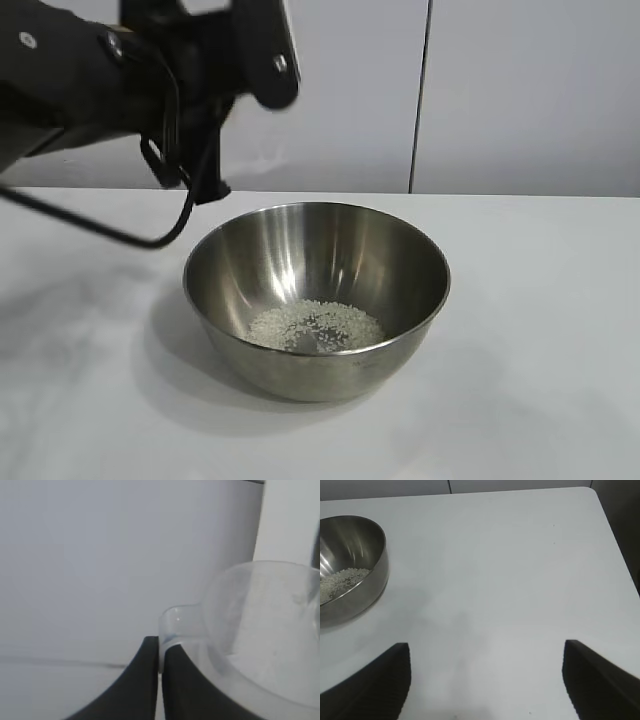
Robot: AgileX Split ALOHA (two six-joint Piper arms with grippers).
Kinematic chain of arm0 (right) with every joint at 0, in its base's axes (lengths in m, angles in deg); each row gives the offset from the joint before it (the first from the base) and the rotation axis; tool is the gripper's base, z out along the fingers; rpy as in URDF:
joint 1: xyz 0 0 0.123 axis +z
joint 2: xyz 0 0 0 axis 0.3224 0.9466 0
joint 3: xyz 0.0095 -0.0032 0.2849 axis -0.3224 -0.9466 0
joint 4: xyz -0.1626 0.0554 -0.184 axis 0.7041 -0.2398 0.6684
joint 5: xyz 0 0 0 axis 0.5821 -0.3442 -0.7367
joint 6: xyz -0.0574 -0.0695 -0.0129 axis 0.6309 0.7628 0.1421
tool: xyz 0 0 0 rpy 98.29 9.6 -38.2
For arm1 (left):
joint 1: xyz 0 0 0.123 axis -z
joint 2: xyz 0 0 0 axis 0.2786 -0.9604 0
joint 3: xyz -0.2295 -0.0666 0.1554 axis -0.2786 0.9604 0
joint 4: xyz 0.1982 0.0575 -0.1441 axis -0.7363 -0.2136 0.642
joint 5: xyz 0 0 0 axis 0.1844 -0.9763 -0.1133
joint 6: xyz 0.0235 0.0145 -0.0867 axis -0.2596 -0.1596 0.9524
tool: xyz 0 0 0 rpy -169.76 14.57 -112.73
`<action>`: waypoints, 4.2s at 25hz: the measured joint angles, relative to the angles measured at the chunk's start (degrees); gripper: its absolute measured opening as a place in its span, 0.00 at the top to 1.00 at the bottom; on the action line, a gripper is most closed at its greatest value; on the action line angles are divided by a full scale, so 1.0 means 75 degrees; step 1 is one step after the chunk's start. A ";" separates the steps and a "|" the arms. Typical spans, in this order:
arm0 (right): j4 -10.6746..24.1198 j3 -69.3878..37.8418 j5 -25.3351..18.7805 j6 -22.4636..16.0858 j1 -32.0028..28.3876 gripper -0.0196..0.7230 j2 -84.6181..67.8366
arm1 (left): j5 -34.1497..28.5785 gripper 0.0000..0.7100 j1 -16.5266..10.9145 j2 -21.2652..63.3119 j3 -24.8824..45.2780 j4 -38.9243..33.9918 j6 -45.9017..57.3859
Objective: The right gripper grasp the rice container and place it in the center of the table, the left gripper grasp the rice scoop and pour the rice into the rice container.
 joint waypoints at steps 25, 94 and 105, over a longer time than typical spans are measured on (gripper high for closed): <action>0.0000 0.0000 -0.0008 0.0000 0.0000 0.21 0.0000 | 0.1461 0.99 -0.5893 -0.0376 0.3671 -0.9392 1.3756; -0.0001 0.0000 -0.0005 0.0000 0.0000 0.21 0.0000 | 0.1614 0.44 -0.7184 -0.1550 0.3515 -0.7575 1.1778; -0.0001 0.0000 0.0004 0.0000 0.0000 0.21 0.0000 | -0.4614 0.44 -0.7354 0.1100 0.0823 -0.9504 1.3073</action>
